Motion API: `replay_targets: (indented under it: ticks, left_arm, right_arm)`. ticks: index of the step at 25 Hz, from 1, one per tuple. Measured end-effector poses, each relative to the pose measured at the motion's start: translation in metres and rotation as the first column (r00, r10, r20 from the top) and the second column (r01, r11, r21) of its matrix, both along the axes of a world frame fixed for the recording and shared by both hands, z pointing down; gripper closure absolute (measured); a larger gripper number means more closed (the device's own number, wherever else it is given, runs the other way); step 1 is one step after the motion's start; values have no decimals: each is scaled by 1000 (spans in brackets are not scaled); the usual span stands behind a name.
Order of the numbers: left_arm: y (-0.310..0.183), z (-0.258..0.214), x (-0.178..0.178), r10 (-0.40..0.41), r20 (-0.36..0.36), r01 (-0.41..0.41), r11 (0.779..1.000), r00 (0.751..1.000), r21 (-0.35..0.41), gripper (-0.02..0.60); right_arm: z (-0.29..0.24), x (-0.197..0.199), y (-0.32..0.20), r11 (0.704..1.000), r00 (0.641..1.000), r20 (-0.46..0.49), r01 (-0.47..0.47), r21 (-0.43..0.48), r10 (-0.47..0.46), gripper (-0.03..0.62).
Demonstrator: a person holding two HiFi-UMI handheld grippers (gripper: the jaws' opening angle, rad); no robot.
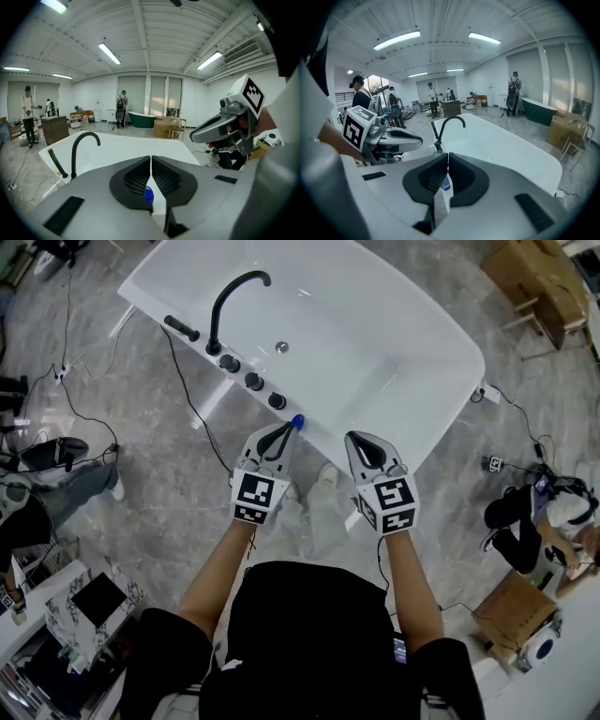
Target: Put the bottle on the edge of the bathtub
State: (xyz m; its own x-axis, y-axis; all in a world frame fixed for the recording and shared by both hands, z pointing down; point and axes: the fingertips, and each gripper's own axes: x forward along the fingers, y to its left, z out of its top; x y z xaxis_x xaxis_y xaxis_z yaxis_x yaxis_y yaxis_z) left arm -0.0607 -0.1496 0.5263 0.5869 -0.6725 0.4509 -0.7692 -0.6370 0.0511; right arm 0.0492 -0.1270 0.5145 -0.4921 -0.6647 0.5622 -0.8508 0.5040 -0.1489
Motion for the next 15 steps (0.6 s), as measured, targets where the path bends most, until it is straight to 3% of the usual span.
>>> replay_targets:
  ticks: [15]
  left_arm:
    - [3, -146, 17, 23, -64, -13, 988, 998, 152, 568]
  right_arm:
    - [-131, 4, -12, 966, 1000, 13, -24, 257, 21, 572]
